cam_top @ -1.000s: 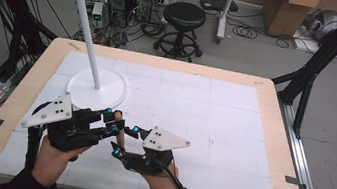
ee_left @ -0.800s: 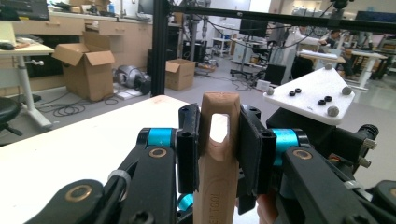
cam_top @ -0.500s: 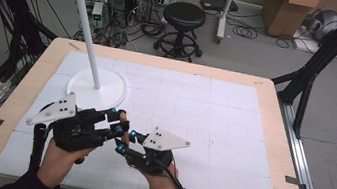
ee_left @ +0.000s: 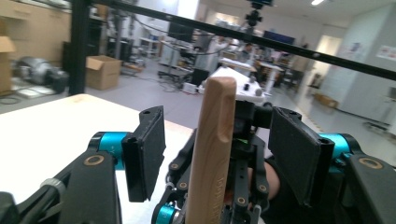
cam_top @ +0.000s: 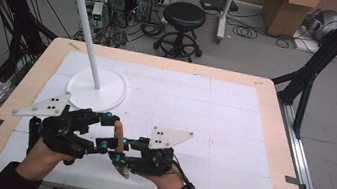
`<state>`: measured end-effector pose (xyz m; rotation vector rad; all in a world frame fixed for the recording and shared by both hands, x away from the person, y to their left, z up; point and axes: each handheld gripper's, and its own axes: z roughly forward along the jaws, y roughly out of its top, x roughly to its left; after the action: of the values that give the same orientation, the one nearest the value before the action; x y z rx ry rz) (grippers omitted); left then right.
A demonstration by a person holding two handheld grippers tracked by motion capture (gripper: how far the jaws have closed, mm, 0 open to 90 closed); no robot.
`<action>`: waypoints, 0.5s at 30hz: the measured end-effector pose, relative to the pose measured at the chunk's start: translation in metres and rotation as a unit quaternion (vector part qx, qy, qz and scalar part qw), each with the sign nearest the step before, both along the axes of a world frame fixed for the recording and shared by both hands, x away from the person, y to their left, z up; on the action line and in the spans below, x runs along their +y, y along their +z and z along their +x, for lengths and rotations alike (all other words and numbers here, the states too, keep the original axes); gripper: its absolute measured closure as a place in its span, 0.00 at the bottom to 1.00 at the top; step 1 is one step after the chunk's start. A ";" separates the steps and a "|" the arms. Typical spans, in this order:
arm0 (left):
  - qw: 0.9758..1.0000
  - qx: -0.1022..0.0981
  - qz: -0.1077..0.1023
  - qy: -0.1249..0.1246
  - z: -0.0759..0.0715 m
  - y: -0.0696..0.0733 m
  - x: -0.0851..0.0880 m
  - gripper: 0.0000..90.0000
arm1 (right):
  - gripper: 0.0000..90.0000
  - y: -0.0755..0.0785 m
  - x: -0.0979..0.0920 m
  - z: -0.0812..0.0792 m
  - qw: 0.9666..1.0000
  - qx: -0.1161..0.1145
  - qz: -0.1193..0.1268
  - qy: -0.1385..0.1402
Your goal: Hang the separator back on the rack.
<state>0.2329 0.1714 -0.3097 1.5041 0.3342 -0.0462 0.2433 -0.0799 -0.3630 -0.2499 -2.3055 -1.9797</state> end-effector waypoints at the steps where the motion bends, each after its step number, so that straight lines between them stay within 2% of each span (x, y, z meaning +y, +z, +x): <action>1: 1.000 0.001 0.003 -0.004 0.000 0.000 0.000 0.42 | 0.78 0.000 0.000 0.000 1.000 0.001 0.003 0.012; 7: 0.999 0.000 0.010 -0.046 -0.001 -0.001 -0.005 0.48 | 0.78 0.000 0.003 -0.002 0.998 0.001 0.010 0.056; 13: 0.997 0.000 0.003 -0.080 0.000 -0.001 -0.005 0.59 | 0.78 0.001 0.004 -0.002 0.995 0.003 0.016 0.095; 15: 0.996 -0.002 0.004 -0.088 0.000 -0.002 -0.005 0.64 | 0.78 0.001 0.004 -0.003 0.995 0.004 0.019 0.100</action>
<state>0.2329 0.1665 -0.3116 1.5389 0.1982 -0.1821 0.2408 -0.0759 -0.3622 -0.0216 -2.1877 -1.9179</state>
